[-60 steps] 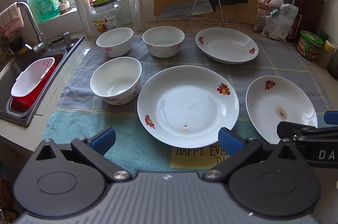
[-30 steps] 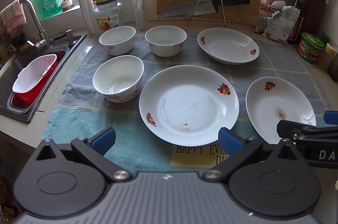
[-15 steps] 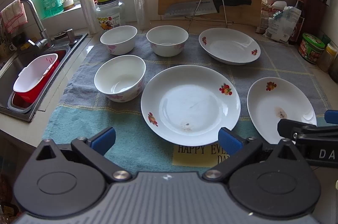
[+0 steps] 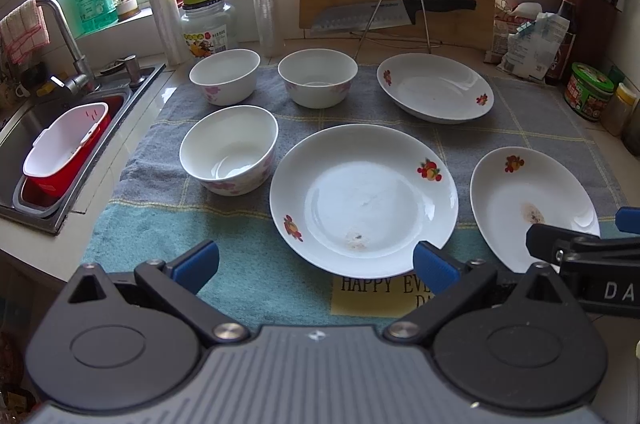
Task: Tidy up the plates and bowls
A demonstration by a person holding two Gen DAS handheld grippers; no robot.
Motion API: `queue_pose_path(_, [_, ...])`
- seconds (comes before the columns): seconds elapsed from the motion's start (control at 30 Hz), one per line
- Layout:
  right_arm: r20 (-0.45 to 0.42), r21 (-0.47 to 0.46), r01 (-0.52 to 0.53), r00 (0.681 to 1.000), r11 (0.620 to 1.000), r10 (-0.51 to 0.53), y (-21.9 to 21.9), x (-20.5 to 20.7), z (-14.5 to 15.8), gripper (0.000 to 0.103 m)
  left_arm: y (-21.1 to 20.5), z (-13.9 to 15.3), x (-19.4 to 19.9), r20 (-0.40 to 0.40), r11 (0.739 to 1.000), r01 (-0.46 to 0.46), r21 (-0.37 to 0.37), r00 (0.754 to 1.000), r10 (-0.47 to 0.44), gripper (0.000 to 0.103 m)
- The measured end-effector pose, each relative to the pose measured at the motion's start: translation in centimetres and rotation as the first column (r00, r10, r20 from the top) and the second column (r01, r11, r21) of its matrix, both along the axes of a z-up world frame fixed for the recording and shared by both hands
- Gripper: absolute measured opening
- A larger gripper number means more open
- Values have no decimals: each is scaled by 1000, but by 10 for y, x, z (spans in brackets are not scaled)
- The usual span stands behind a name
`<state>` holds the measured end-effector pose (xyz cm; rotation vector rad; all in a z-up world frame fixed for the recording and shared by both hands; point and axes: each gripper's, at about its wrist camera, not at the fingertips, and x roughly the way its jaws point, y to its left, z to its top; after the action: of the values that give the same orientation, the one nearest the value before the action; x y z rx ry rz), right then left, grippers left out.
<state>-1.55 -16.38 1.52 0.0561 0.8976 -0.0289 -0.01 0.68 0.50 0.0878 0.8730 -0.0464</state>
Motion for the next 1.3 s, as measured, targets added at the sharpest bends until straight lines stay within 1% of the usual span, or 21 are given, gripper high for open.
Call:
queue_pose_path(0.57, [16,-18,20,1000,1000,-19,7,-2,5,103,9,1,4,8,999,36,-14,999,-36,102])
queue_pose_path(0.67, [22,-16,21,1000,1000,-21,9,-2,6,103,11,1,5,9,999,43,-22,999,-43,102])
queue_pose_path(0.77, [26,-10,23,999,1000,-23,10,-3,6,103,15,-1,6,7,997,54,-46,999,-54,102])
queue_pose_path(0.9, [48,-5,30,998,1000,-30,9,-5,7,103,21,-3,6,28,991,99,-95,995,-97,102])
queue_pose_path(1.07, [71,16,43,996,999,-44,5,-7,5,103,20,-6,6,57,979,178,-99,983,-173,102])
queue_pose_path(1.17, [88,21,59,994,998,-61,-1,-11,5,103,20,-8,6,77,967,230,-109,972,-222,102])
queue_pose_path(1.3, [102,31,110,988,993,-112,-16,-17,6,103,16,-13,6,99,947,304,-103,951,-294,102])
